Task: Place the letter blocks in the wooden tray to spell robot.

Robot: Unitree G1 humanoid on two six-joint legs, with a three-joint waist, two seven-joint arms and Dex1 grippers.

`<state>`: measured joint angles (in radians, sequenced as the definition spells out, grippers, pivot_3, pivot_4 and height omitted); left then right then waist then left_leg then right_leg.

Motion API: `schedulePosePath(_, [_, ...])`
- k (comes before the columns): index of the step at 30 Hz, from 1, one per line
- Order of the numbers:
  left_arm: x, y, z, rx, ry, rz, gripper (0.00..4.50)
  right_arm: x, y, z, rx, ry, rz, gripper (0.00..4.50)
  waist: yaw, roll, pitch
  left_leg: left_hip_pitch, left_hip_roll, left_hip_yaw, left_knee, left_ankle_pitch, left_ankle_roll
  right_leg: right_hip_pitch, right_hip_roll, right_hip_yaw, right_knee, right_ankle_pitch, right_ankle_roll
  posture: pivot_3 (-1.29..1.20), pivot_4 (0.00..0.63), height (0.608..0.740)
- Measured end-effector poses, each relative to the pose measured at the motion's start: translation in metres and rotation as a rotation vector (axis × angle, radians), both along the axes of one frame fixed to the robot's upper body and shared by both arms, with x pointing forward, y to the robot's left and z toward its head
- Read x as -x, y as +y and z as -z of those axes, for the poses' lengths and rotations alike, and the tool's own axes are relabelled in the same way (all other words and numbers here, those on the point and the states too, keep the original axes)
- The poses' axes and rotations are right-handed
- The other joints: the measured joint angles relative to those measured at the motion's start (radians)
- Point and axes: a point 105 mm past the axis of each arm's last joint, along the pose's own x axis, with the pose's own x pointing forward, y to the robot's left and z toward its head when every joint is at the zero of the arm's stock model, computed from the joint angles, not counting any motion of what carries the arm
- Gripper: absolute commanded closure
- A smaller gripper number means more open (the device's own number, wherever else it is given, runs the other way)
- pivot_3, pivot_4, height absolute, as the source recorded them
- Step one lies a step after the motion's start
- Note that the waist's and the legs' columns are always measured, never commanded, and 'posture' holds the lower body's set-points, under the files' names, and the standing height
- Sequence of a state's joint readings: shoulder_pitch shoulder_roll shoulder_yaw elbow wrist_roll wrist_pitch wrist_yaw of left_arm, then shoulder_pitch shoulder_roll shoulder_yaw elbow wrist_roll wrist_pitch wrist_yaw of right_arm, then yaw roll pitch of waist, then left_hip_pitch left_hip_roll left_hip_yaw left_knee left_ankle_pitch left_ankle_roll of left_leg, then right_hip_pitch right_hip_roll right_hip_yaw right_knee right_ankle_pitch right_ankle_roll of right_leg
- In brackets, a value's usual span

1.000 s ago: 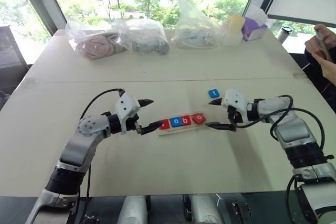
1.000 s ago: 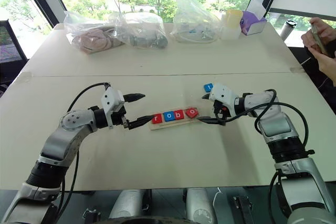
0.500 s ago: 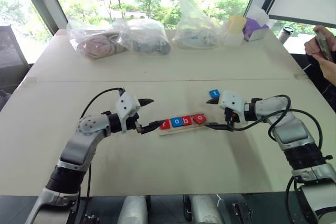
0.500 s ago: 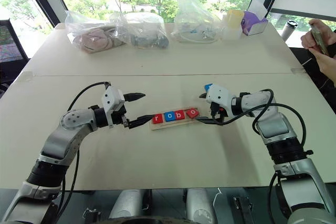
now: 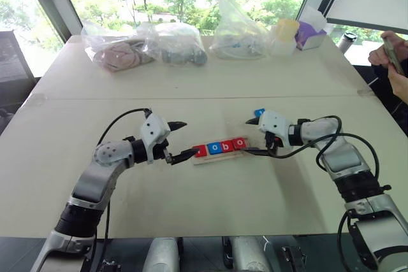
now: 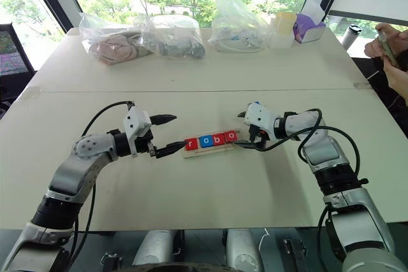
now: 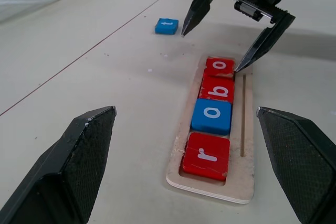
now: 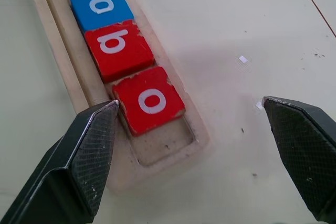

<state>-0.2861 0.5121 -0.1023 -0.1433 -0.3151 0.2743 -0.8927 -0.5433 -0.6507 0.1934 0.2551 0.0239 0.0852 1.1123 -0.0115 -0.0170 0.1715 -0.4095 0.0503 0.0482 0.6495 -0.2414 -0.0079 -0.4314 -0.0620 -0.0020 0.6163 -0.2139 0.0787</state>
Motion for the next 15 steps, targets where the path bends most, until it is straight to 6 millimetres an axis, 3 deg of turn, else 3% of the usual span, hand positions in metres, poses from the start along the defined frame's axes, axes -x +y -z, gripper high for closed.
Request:
schedulePosePath(7, [0.000, 0.000, 0.000, 0.000, 0.000, -0.001, 0.00, 0.002, 0.002, -0.004, 0.010, 0.003, -0.021, 0.01, 0.000, 0.000, 0.000, 0.000, 0.000, 0.000, 0.000, 0.000, 0.000, 0.000, 0.000, 0.000, 0.000, 0.000, 0.000, 0.00, 0.150, 0.740])
schedulePosePath(12, [0.000, 0.000, 0.000, 0.000, 0.000, -0.001, 0.00, -0.014, -0.018, -0.023, 0.023, -0.062, 0.055, 0.01, 0.000, 0.000, 0.000, 0.000, 0.000, 0.000, 0.000, 0.000, 0.000, 0.000, 0.000, 0.000, 0.000, 0.000, 0.000, 0.00, 0.150, 0.740])
schedulePosePath(15, [0.000, 0.000, 0.000, 0.000, 0.000, -0.001, 0.00, -0.017, -0.024, -0.019, 0.023, -0.057, 0.076, 0.01, 0.000, 0.000, 0.000, 0.000, 0.000, 0.000, 0.000, 0.000, 0.000, 0.000, 0.000, 0.000, 0.000, 0.000, 0.000, 0.00, 0.150, 0.740])
